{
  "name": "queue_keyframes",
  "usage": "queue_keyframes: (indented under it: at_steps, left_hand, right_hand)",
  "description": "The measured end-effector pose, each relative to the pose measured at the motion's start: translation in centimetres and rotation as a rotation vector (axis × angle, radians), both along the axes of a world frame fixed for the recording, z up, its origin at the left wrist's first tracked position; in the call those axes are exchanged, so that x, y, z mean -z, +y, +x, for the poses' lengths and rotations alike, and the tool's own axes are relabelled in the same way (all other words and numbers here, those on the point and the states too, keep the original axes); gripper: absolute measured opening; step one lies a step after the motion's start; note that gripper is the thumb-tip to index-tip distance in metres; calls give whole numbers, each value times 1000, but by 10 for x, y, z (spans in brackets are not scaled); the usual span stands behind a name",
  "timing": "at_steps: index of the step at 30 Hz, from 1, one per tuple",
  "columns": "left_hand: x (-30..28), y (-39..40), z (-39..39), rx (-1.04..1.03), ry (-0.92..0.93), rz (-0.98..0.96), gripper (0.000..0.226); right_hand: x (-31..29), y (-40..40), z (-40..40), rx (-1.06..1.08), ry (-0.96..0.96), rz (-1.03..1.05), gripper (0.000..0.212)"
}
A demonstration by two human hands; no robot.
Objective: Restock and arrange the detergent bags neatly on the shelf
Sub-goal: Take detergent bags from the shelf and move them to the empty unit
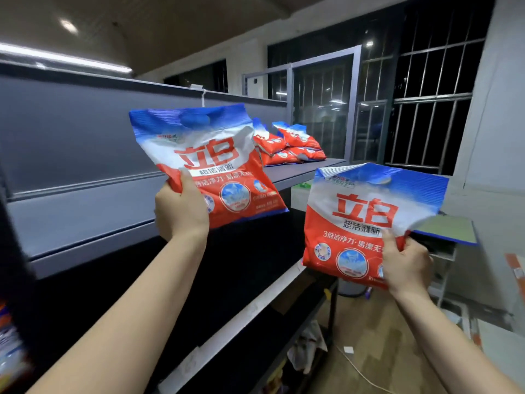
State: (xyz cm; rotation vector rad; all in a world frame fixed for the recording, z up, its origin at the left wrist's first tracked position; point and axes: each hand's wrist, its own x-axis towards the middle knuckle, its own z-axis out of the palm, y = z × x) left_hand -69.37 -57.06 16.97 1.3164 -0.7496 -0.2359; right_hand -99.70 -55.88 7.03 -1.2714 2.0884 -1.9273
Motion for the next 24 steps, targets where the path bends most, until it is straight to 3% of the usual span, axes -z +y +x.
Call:
queue_keyframes:
  at_steps: [3, 8, 24]
  left_hand:
    - [-15, -47, -21, -1, -15, 1, 38]
    - [-29, -127, -51, 19, -27, -10, 37]
    - [-51, -390, -139, 58, -2, 73, 39]
  right_hand:
    - [0, -31, -21, 2, -32, 2, 71]
    - [-5, -91, -50, -13, -4, -9, 48]
    - [-48, -302, -148, -22, -49, -116, 43]
